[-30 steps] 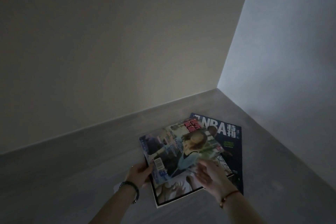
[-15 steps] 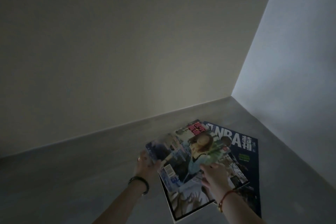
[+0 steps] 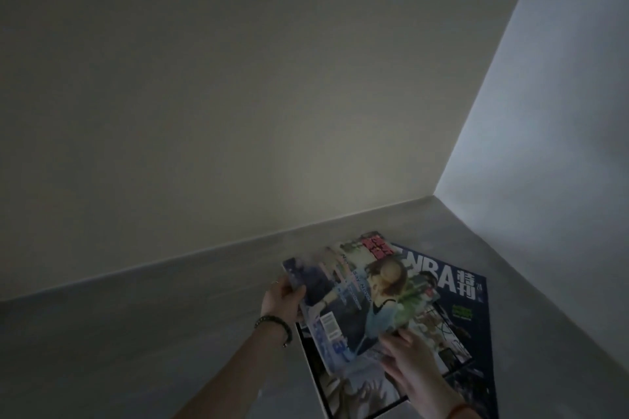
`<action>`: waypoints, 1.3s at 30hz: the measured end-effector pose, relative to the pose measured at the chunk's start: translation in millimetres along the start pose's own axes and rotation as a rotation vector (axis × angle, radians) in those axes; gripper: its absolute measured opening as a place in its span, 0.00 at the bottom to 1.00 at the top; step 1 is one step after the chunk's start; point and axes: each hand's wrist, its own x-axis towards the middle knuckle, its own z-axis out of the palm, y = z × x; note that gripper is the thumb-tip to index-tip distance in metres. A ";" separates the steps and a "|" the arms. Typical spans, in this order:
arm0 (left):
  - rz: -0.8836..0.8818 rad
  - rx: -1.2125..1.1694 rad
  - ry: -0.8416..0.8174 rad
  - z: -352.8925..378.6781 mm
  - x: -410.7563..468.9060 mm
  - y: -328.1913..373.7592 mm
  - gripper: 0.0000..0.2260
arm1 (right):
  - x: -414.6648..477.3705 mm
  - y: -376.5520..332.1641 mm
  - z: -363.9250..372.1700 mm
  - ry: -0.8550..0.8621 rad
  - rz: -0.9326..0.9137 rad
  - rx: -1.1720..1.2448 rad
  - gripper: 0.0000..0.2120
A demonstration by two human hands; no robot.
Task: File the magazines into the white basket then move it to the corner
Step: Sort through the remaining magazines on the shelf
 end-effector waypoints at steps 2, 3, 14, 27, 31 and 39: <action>0.023 -0.190 -0.061 -12.5 -16.6 -2.1 0.06 | -7.9 1.7 5.3 -0.029 -0.019 0.086 0.10; 0.037 -0.279 -0.095 -21.8 -25.0 -3.9 0.08 | -11.2 3.7 10.7 -0.062 -0.029 0.132 0.11; 0.057 -0.416 -0.129 -274.7 -106.2 -18.7 0.10 | -88.7 33.4 182.7 -0.400 -0.402 0.122 0.13; 0.344 -0.114 0.608 -577.2 -138.4 54.4 0.10 | -238.5 51.3 492.5 -0.516 -1.131 -0.475 0.11; 0.334 -0.083 0.677 -635.6 -117.3 70.9 0.07 | -247.2 49.2 555.7 -0.524 -1.188 -0.528 0.19; 0.202 0.022 0.757 -671.8 -63.7 34.7 0.14 | -208.7 76.0 612.8 -0.420 -1.113 -0.746 0.25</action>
